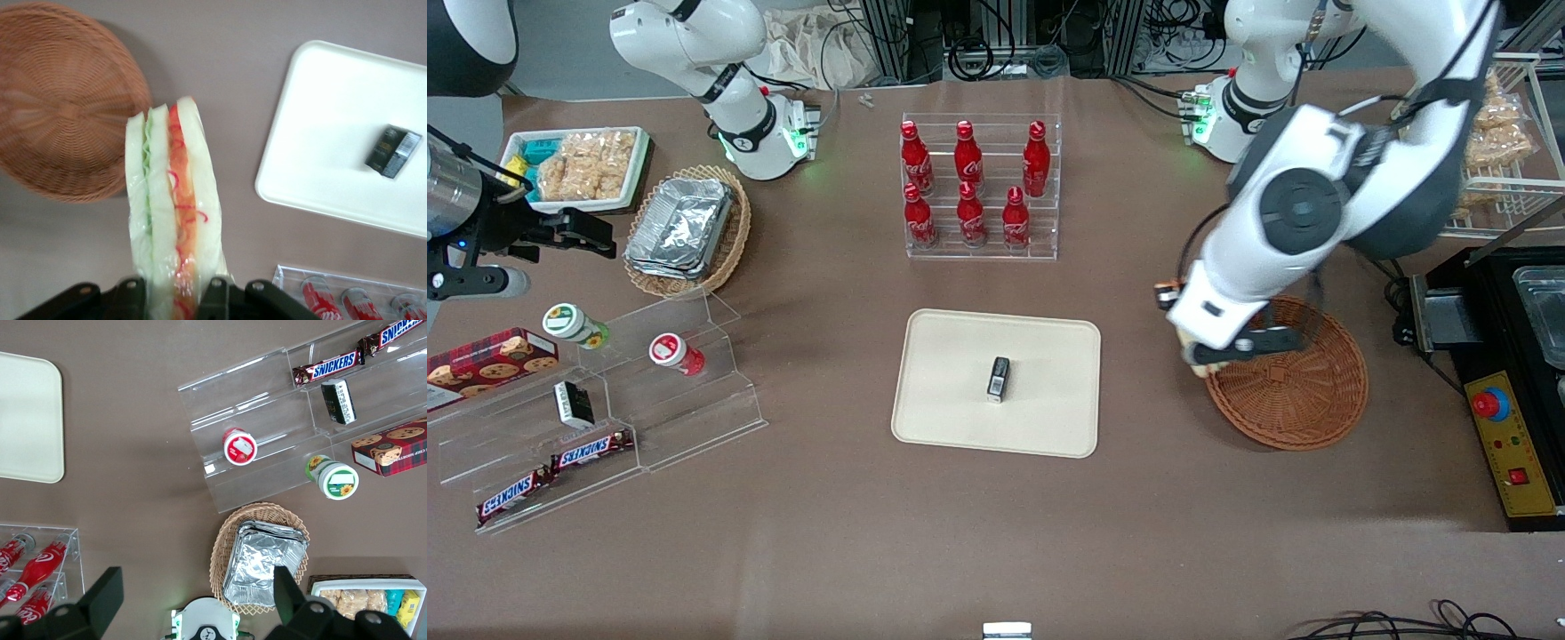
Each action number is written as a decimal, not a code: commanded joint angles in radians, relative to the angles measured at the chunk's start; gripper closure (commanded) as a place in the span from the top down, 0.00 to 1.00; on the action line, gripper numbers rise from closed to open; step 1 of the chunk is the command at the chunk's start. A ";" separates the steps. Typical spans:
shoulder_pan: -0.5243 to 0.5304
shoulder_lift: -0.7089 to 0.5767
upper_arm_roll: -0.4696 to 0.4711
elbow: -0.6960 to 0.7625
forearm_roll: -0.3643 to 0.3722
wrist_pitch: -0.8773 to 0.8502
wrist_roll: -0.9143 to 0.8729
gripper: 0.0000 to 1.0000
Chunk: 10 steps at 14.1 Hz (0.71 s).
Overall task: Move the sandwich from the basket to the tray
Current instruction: 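Carry the held sandwich with the left gripper over the cream tray, then lower the sandwich onto the tray beside the black box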
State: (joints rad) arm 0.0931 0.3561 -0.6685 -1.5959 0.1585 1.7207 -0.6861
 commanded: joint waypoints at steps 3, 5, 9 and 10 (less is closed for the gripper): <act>-0.130 0.257 0.000 0.020 0.201 0.198 -0.012 0.04; -0.136 0.338 0.001 0.024 0.277 0.290 -0.016 0.04; -0.179 0.399 0.013 0.024 0.291 0.434 -0.010 0.03; -0.182 0.418 0.027 0.025 0.302 0.465 -0.006 0.02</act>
State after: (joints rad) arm -0.0545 0.7519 -0.6648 -1.6052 0.4324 2.1555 -0.6937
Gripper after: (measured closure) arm 0.833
